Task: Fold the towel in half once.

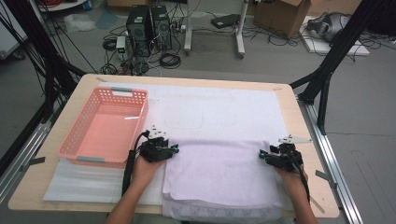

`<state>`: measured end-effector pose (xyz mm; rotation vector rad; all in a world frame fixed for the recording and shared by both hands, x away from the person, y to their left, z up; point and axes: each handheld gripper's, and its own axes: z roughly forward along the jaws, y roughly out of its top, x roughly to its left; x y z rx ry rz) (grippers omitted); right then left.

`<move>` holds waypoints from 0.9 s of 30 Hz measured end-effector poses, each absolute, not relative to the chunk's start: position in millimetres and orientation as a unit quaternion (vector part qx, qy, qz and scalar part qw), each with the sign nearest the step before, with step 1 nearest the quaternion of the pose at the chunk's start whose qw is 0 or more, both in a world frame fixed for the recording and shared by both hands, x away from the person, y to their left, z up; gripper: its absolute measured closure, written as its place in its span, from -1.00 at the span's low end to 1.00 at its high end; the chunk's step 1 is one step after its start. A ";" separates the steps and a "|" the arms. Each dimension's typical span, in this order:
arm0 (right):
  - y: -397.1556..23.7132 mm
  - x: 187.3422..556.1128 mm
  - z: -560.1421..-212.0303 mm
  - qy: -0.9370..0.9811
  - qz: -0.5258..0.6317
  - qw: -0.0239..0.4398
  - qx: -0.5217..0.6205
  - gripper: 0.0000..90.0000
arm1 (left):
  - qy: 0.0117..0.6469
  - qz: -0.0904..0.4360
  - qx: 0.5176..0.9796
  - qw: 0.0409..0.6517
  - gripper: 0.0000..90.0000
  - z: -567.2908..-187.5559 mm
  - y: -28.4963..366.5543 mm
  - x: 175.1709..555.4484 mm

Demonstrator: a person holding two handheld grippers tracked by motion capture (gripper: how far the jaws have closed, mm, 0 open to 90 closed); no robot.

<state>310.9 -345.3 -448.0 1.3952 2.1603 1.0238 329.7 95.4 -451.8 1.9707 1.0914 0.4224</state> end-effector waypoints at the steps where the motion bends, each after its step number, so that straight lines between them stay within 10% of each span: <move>1: -344.2 310.8 -447.9 0.768 0.363 0.187 0.494 0.13 | 0.440 0.167 0.780 0.413 0.32 -451.9 95.4 329.8; 8: -345.0 309.3 -447.5 0.768 0.378 0.160 0.491 0.79 | 0.455 0.134 0.768 0.430 0.82 -452.8 100.2 332.4; 27: -358.8 318.3 -420.1 0.739 0.424 0.221 0.474 0.90 | 0.452 0.181 0.725 0.486 0.91 -412.8 96.0 367.7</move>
